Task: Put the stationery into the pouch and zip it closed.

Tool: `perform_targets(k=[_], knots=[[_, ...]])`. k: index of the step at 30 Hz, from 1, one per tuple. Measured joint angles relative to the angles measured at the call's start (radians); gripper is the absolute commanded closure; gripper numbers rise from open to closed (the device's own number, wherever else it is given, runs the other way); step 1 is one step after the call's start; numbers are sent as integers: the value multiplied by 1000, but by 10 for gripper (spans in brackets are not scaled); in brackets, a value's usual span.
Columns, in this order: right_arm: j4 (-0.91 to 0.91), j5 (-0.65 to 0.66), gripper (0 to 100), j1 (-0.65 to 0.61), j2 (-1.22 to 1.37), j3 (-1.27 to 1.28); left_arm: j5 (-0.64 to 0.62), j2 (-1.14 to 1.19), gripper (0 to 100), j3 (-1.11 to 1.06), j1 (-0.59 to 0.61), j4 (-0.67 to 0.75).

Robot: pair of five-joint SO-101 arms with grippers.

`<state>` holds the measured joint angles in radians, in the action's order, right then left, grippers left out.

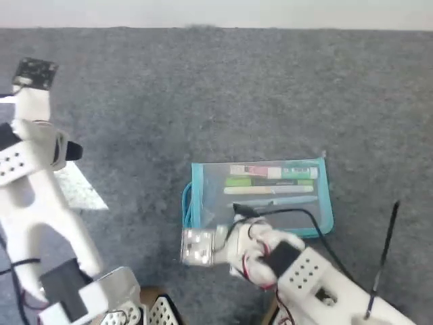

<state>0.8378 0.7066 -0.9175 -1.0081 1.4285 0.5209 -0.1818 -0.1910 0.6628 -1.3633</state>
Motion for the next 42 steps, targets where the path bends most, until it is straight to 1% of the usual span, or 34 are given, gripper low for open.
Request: perform_targets(k=[2,5,11,14,17,23,26,31,34,36,38,42], knots=[[-41,0,697,-34,-51,64,2,17,732,0,18,17],[-75,0,721,-37,-124,127,23,23,732,0,51,29],[-84,6,721,-34,-238,181,32,23,732,0,71,31],[-84,61,720,-28,-253,192,32,23,732,0,74,31],[-84,94,720,26,-253,192,32,23,732,0,74,31],[-84,193,720,186,-253,192,32,23,732,0,74,31],[-84,222,720,203,-253,192,32,23,732,0,74,31],[-61,230,720,204,-244,189,32,23,732,0,75,31],[8,227,720,206,-150,123,32,23,732,0,75,31],[21,213,721,204,-46,55,32,23,732,0,74,31],[20,189,723,183,80,-18,32,23,732,0,74,31],[-52,146,725,155,354,-161,32,23,732,0,75,31]])
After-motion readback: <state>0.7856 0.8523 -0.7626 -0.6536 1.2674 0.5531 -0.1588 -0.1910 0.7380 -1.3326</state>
